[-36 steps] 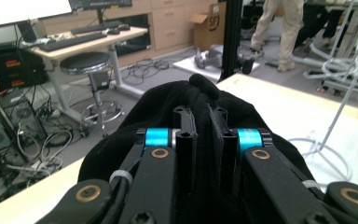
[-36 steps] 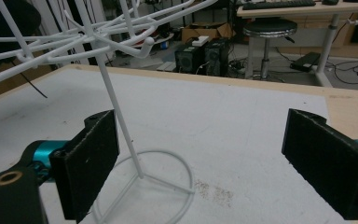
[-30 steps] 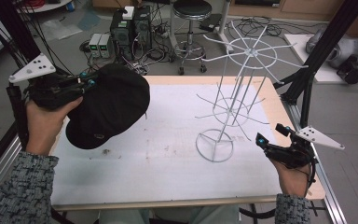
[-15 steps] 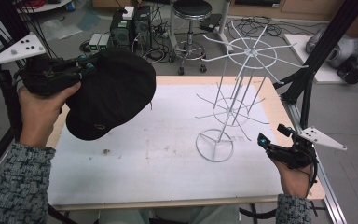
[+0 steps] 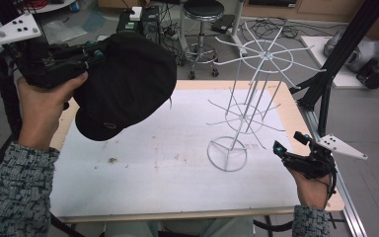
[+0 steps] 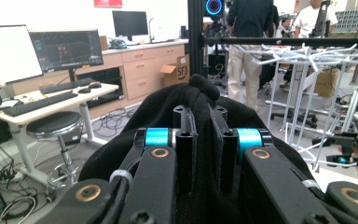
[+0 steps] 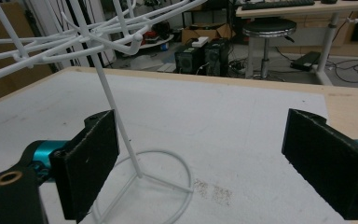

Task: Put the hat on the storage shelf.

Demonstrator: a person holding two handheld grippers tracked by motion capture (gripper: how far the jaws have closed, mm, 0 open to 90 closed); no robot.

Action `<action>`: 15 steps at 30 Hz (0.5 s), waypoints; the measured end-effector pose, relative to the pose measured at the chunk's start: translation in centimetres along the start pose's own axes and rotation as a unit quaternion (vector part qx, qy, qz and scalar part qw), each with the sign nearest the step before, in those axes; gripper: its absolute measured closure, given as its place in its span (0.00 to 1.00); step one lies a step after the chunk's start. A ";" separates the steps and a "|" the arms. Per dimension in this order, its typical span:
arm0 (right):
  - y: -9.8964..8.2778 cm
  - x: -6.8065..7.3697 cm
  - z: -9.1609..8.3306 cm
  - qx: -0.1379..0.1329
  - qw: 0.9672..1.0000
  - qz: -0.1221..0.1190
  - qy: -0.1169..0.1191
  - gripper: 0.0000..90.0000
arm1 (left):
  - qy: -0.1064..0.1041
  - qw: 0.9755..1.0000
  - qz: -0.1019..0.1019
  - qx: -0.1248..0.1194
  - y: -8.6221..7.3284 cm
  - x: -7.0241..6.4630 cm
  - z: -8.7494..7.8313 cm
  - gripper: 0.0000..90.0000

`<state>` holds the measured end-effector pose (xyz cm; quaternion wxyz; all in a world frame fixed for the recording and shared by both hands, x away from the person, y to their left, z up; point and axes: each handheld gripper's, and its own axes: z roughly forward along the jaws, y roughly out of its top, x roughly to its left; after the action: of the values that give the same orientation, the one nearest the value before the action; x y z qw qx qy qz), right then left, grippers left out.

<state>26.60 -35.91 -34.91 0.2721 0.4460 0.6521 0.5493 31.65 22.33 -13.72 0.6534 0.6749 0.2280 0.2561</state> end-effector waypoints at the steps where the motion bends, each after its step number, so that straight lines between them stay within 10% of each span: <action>1: 0.0 0.0 0.0 0.000 1.000 0.001 -0.001 0.11 | -0.002 1.000 -0.002 -0.002 0.1 0.0 0.0 0.92; 15: 0.0 -0.1 -0.1 -0.002 1.000 0.005 0.000 0.11 | -0.028 0.999 -0.005 -0.037 3.0 0.6 0.8 0.92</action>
<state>26.55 -36.00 -34.90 0.2705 0.4485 0.6487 0.5521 32.57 21.94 -10.75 0.6854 0.6559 0.2036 0.2422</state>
